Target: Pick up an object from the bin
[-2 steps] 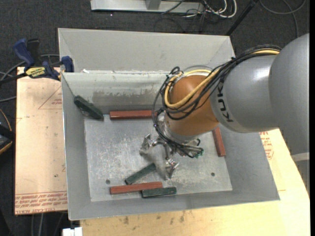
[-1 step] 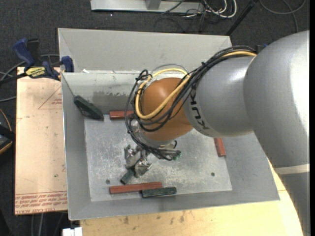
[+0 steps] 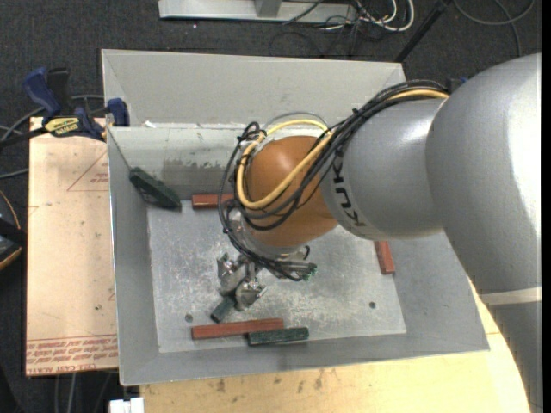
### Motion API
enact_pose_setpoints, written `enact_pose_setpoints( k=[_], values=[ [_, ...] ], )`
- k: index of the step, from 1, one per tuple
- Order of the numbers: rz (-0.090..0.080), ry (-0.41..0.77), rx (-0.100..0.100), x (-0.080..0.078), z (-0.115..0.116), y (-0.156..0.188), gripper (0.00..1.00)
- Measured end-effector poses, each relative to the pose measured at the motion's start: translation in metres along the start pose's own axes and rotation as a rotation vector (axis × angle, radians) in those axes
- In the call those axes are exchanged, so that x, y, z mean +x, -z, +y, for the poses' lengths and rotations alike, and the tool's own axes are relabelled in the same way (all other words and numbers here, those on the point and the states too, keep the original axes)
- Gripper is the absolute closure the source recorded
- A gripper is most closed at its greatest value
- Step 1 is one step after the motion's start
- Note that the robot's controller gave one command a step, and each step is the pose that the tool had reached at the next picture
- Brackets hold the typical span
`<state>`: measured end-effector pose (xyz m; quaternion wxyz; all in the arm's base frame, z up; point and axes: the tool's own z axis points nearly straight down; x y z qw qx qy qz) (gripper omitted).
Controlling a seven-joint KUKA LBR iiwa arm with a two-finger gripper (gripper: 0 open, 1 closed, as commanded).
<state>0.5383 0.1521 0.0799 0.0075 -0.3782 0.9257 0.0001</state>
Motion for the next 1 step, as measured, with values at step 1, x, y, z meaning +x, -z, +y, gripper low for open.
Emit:
enact_pose_setpoints(
  k=[1],
  values=[
    [0.003, 0.045, -0.001, -0.0187, 0.0088, 0.1831, 1.0]
  ],
)
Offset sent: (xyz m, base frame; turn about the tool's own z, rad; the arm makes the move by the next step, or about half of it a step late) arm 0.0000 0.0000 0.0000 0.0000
